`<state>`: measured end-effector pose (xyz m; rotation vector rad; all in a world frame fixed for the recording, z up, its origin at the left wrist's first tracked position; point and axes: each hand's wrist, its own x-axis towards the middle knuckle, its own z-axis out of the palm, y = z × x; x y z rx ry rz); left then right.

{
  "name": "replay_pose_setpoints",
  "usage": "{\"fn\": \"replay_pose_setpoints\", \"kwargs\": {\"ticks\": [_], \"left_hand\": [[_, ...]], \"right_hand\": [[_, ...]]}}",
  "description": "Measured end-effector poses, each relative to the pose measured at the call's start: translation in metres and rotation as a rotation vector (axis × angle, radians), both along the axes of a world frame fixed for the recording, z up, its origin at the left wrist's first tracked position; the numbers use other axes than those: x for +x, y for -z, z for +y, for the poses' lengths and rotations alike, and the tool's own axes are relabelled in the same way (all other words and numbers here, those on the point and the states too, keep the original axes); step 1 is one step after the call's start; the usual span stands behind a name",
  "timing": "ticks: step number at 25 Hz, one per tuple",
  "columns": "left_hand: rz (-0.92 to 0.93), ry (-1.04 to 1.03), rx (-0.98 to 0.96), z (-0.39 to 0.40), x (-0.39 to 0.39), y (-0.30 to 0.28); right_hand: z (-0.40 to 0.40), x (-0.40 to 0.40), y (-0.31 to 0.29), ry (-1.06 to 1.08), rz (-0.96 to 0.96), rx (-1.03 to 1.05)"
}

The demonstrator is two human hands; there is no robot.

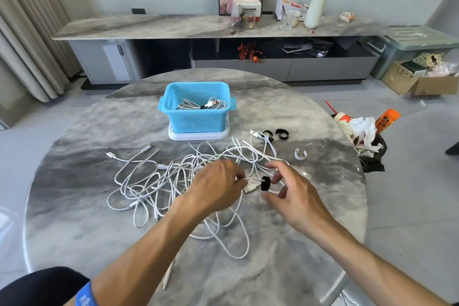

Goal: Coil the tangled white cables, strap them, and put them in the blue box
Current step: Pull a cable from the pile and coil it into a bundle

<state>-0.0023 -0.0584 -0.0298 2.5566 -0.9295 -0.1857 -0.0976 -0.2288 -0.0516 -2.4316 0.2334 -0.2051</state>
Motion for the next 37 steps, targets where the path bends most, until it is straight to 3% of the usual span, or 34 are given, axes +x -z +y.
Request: {"fn": "replay_pose_setpoints", "kwargs": {"ticks": [5, 11, 14, 16, 19, 21, 22, 23, 25, 27, 29, 31, 34, 35, 37], "left_hand": [[0.032, -0.035, -0.11, 0.003, -0.004, -0.01], [-0.07, -0.269, -0.141, 0.005, 0.006, -0.005], [-0.035, -0.324, -0.244, 0.0, 0.006, -0.013], [0.01, -0.36, -0.301, 0.0, 0.005, -0.017], [0.107, -0.394, -0.368, 0.001, 0.007, -0.02], [0.145, -0.389, -0.388, 0.0, 0.008, -0.021], [0.144, -0.377, -0.389, -0.001, 0.008, -0.022], [0.138, -0.352, -0.388, -0.001, 0.008, -0.022], [0.144, -0.254, -0.385, -0.003, 0.004, -0.025], [0.208, -0.162, -0.419, -0.005, -0.001, -0.029], [0.371, -0.167, -0.559, -0.006, -0.003, -0.033], [0.564, -0.219, -0.666, -0.001, -0.001, -0.036], [0.761, -0.166, -0.517, 0.015, 0.006, -0.037], [0.773, -0.139, -0.428, 0.019, 0.008, -0.037], [0.692, -0.129, -0.307, 0.026, 0.01, -0.039]], "right_hand": [[-0.001, 0.019, 0.004, 0.055, 0.067, 0.126], [-0.024, 0.034, -0.016, 0.315, -0.044, 0.839], [-0.059, 0.038, -0.006, 0.565, -0.086, 0.895], [-0.075, 0.034, 0.014, 0.705, 0.005, 0.844], [-0.084, 0.025, 0.035, 0.725, 0.233, 0.614], [-0.078, 0.018, 0.029, 0.593, 0.328, 0.018], [-0.071, 0.016, 0.024, 0.48, 0.215, -0.278], [-0.061, 0.015, 0.017, 0.322, 0.017, -0.401], [-0.033, 0.017, -0.005, 0.019, -0.225, -0.248], [-0.006, 0.025, -0.022, -0.204, -0.213, -0.039], [0.005, 0.032, -0.02, -0.217, -0.167, -0.009], [0.002, 0.039, -0.018, -0.105, -0.15, 0.066], [-0.025, 0.053, -0.029, 0.292, -0.222, 0.48], [-0.041, 0.058, -0.033, 0.456, -0.25, 0.619], [-0.065, 0.057, -0.034, 0.617, -0.159, 0.659]]}}
